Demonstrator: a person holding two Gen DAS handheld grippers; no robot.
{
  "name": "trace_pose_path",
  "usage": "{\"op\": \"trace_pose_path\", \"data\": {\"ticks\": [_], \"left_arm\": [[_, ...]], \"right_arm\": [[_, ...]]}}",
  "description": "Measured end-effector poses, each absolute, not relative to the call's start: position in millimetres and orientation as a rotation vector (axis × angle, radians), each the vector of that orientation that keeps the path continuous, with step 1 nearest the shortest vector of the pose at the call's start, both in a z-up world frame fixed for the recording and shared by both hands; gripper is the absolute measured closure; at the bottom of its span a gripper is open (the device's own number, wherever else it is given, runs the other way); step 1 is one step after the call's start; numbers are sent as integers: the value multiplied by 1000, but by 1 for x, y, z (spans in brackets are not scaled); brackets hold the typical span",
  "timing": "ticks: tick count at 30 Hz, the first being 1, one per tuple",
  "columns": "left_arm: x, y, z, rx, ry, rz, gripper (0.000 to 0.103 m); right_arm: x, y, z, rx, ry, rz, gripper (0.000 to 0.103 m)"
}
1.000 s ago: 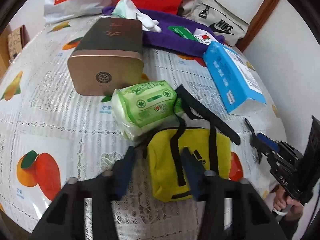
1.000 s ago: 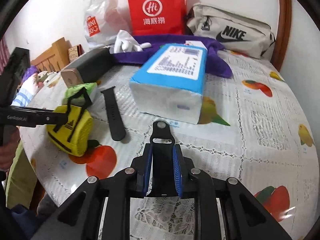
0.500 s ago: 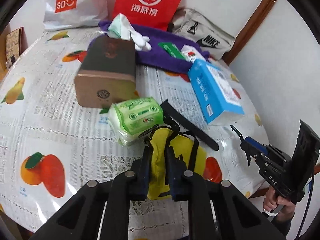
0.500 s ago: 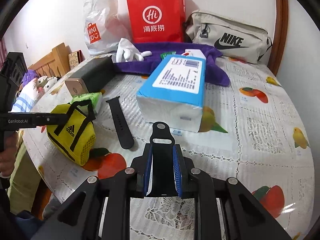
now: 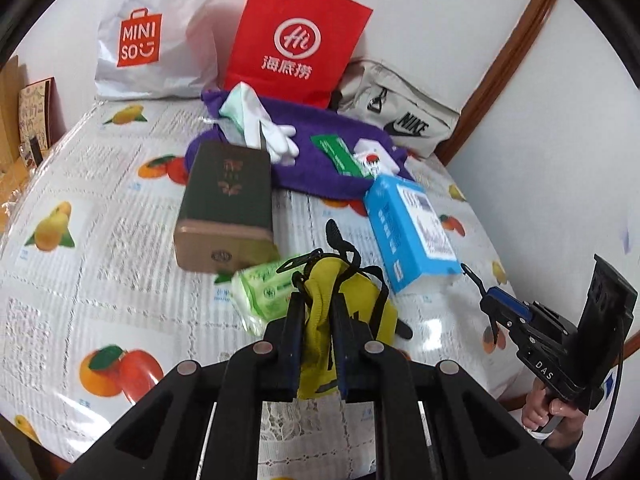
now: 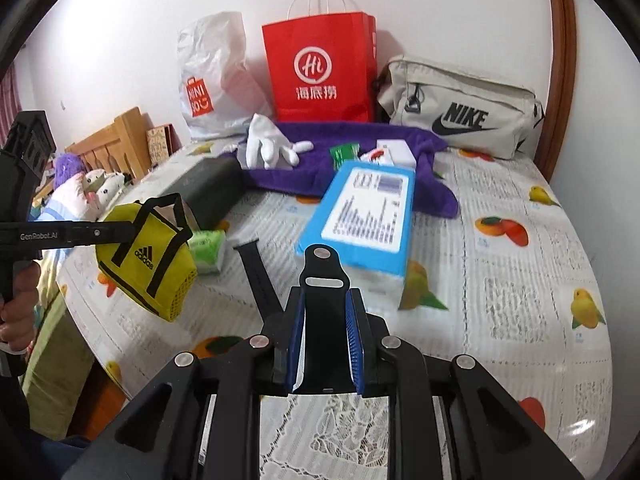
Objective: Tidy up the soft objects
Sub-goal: 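Carry the pouch with the left gripper while the right carries the strap onto the purple towel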
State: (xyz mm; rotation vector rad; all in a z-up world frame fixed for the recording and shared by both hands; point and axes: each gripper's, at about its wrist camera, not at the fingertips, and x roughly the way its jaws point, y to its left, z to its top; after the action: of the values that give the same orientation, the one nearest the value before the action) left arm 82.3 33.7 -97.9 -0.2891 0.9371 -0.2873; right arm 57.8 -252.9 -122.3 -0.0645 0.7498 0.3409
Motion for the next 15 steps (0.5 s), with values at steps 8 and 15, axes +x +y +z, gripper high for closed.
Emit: {"op": "trace_pose_path", "data": {"ticks": [8,15], "left_arm": [[108,41,-79,-303,906,-256,90],[139,45,-66,-310,892,-228,90]], "right_arm": [[87,-255,-98,-61,711,338,82],[123,-255,-84,-48,694,336,82]]}}
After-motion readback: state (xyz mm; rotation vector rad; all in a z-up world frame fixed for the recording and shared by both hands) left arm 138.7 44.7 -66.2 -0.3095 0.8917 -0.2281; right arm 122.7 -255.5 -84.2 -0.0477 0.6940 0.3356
